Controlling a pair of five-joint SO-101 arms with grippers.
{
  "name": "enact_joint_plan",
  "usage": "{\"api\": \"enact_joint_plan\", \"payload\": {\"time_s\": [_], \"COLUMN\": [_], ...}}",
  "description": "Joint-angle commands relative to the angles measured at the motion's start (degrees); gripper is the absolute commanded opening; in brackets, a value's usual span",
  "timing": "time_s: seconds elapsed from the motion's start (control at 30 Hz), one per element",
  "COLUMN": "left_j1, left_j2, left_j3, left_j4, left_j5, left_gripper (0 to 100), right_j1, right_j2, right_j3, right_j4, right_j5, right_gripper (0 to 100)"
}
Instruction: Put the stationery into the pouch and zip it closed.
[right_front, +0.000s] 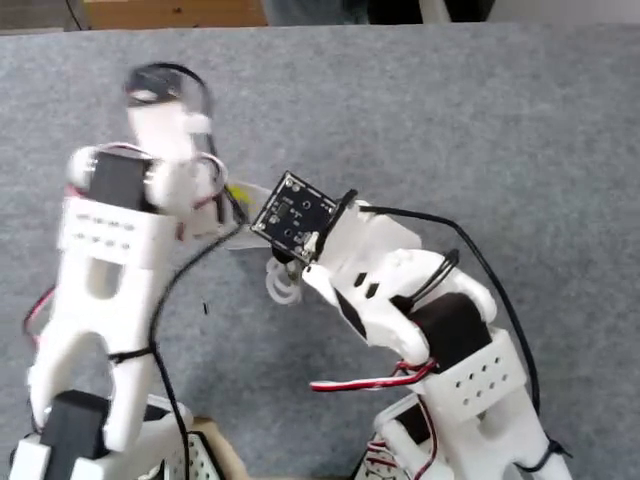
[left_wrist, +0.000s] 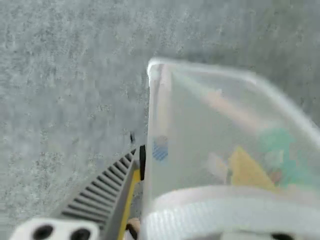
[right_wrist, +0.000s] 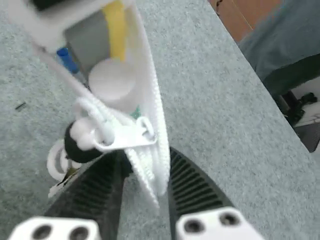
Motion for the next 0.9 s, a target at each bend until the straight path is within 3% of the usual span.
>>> {"api": "enact_joint_plan", "payload": {"time_s": [0.0, 0.1, 0.47, 0.87], "left_j1": [1.01, 1.01, 0.84, -7.52], "left_j2": [-4.92, -8.79, -11.08, -11.25], "left_j3": [-2.42, -3.74, -1.89, -1.71], "left_j4": [0.26, 0.26, -0.7, -3.43], "left_j5": [0.62, 0.62, 0.26, 0.26], "left_gripper": [29, 29, 29, 29], "right_j1": [1.05, 3.08, 3.43, 3.52], "right_j2": [0.22, 0.22, 0.22, 0.22], "right_j3": [-1.71, -1.71, -1.8, -1.71], "right_j4": [-4.22, -6.59, -6.68, -6.68], "right_j5": [-3.6, -7.03, -7.3, -7.3], "right_gripper": [1.2, 1.2, 1.2, 1.2]}}
